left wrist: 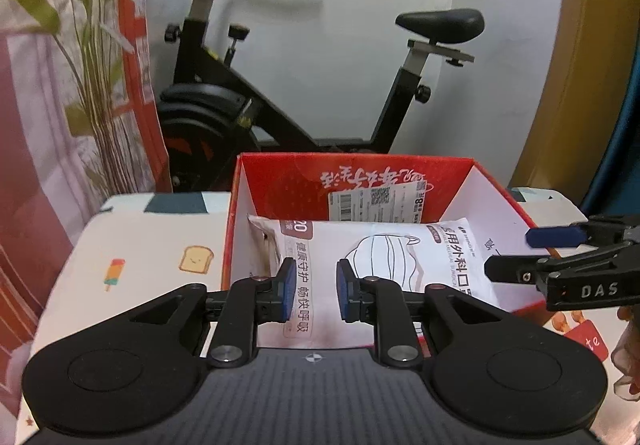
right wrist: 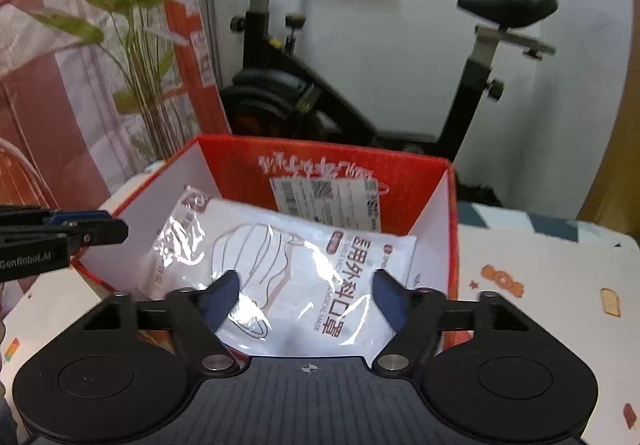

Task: Organize soft objects
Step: 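Withdraw both grippers and move them to the green knitted pouch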

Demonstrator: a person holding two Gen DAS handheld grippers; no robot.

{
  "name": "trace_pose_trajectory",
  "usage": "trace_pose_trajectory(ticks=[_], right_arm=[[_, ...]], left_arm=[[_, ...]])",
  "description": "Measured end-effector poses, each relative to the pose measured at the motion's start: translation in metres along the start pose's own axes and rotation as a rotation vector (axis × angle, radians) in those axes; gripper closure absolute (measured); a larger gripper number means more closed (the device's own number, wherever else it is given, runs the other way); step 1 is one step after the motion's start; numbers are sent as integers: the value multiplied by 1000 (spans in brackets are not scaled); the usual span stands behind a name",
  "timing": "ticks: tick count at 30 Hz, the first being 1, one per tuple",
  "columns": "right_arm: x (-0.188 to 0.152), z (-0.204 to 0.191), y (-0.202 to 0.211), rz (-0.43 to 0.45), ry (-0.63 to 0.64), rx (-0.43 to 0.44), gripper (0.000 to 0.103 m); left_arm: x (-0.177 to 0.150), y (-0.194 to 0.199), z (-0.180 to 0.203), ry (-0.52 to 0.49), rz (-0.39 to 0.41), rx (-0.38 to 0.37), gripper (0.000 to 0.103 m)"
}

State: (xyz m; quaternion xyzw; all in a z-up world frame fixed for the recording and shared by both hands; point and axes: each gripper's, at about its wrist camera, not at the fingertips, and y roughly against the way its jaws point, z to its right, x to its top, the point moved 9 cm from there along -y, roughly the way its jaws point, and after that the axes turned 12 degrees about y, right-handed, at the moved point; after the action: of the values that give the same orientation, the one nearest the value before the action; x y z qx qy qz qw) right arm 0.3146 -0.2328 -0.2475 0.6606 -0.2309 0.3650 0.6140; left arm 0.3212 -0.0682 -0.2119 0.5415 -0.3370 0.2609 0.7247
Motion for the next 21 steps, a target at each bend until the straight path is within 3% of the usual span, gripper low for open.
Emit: trace_pose_trajectory(ticks=[2,4,10,21], right_arm=[[1,-1,10,34,-2,-14,11],[1,-2,23,70,-3,-35,2],[-8,-8,57,138,-5,-69,0],[-67,-34,86,174,-47,-60,0]], left_arm=[[-1,11,1,-9,24,3,62],[-2,23,1,-16,54,5,38],[-15,48,-1,-9,76,-2,3],[-80,73,-19,-7,11,3,0]])
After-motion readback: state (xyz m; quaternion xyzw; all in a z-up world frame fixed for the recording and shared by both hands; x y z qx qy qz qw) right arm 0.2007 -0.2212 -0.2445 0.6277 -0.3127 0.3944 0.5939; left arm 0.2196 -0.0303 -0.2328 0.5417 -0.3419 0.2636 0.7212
